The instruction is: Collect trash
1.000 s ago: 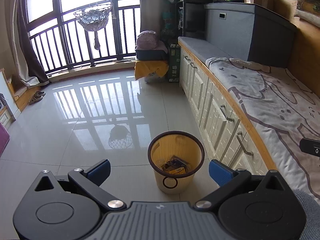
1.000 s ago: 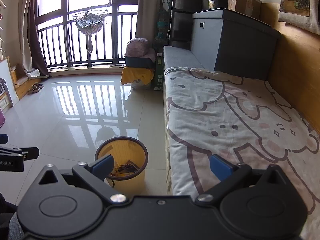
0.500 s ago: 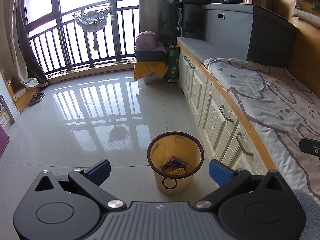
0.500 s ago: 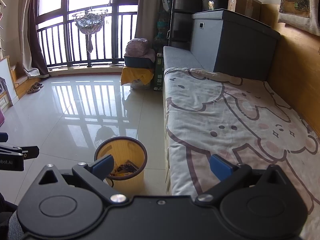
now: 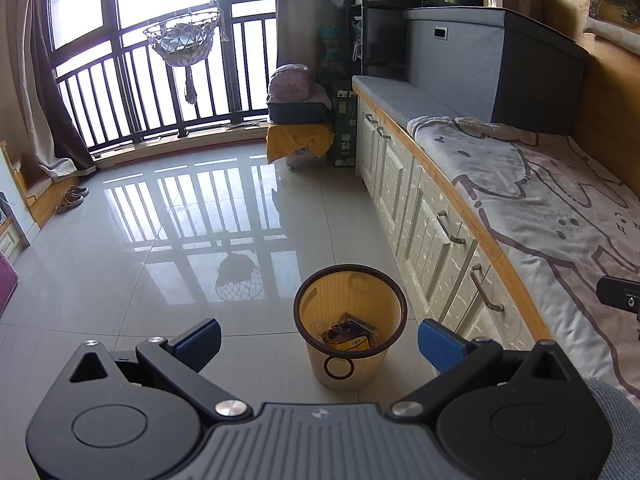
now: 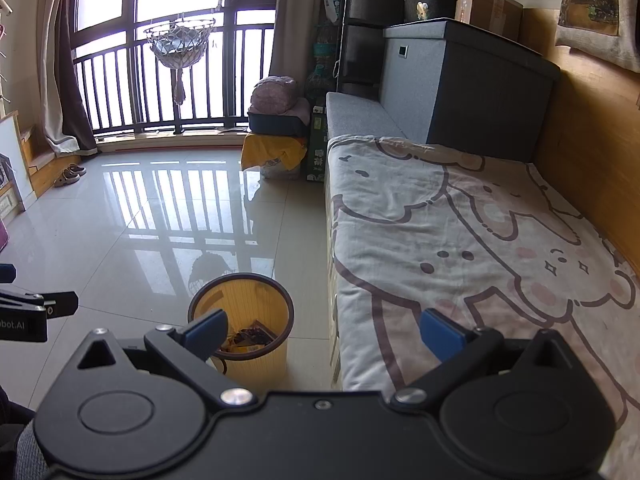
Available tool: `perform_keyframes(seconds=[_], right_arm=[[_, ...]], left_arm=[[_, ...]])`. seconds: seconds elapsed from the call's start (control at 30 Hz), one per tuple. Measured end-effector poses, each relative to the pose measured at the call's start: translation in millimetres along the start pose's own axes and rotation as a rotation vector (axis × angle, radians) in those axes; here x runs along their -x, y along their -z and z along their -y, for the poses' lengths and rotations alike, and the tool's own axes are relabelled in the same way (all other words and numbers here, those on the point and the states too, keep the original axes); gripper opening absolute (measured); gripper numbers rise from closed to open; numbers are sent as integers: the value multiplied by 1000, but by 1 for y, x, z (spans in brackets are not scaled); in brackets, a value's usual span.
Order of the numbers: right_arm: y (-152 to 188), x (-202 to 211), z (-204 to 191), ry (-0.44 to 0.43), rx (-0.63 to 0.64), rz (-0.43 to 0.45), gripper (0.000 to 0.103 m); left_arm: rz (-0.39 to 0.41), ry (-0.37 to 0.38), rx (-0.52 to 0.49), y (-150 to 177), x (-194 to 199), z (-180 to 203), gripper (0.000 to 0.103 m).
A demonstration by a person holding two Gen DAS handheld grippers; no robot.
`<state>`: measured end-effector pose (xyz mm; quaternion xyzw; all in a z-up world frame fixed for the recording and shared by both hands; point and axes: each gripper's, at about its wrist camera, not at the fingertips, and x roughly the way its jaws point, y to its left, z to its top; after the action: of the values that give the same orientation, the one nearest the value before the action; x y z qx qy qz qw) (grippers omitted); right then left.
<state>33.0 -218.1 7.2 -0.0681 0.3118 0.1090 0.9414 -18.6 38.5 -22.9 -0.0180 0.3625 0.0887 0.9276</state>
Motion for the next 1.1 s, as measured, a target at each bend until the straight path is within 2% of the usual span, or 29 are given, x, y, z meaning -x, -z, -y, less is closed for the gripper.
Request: perform_keyframes(seconds=[1.1], right_arm=[[-1, 0, 3, 2, -5, 1, 103]], left_arm=[[7, -8, -16, -1, 0, 5, 103]])
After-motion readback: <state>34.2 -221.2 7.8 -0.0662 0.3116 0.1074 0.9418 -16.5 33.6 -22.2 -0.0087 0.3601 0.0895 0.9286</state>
